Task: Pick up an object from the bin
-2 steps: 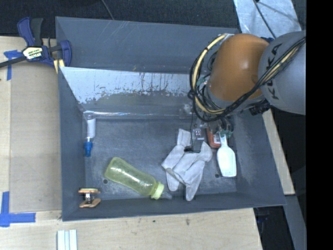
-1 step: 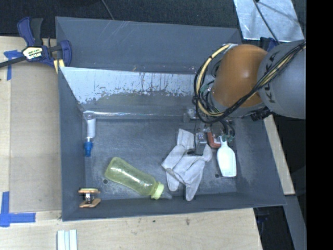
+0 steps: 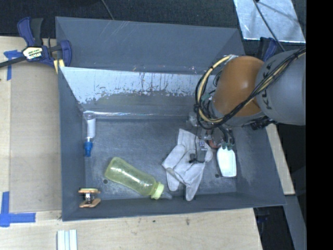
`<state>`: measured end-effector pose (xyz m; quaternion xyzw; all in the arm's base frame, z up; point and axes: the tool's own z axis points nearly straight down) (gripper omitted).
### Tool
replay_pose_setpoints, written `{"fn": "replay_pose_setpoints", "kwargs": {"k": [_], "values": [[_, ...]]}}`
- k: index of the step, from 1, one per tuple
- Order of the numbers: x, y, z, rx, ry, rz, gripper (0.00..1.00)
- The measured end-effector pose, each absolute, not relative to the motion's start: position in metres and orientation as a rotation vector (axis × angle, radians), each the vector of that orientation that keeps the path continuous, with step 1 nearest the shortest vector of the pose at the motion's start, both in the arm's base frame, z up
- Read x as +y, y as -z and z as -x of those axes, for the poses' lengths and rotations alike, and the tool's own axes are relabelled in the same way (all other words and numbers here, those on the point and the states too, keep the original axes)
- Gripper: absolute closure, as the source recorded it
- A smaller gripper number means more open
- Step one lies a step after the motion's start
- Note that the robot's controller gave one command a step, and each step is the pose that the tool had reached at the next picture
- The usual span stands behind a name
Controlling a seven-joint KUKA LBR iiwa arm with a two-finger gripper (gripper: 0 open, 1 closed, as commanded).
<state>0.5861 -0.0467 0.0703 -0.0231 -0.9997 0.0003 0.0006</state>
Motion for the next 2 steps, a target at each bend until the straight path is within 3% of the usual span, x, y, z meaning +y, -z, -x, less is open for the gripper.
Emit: {"fn": "replay_pose_setpoints", "kwargs": {"k": [1, 2], "values": [[-0.035, -0.0781, -0.5628, -3.14, 0.0, 0.151, 1.0], [-0.035, -0.0781, -0.5628, -3.14, 0.0, 0.151, 1.0]]}}
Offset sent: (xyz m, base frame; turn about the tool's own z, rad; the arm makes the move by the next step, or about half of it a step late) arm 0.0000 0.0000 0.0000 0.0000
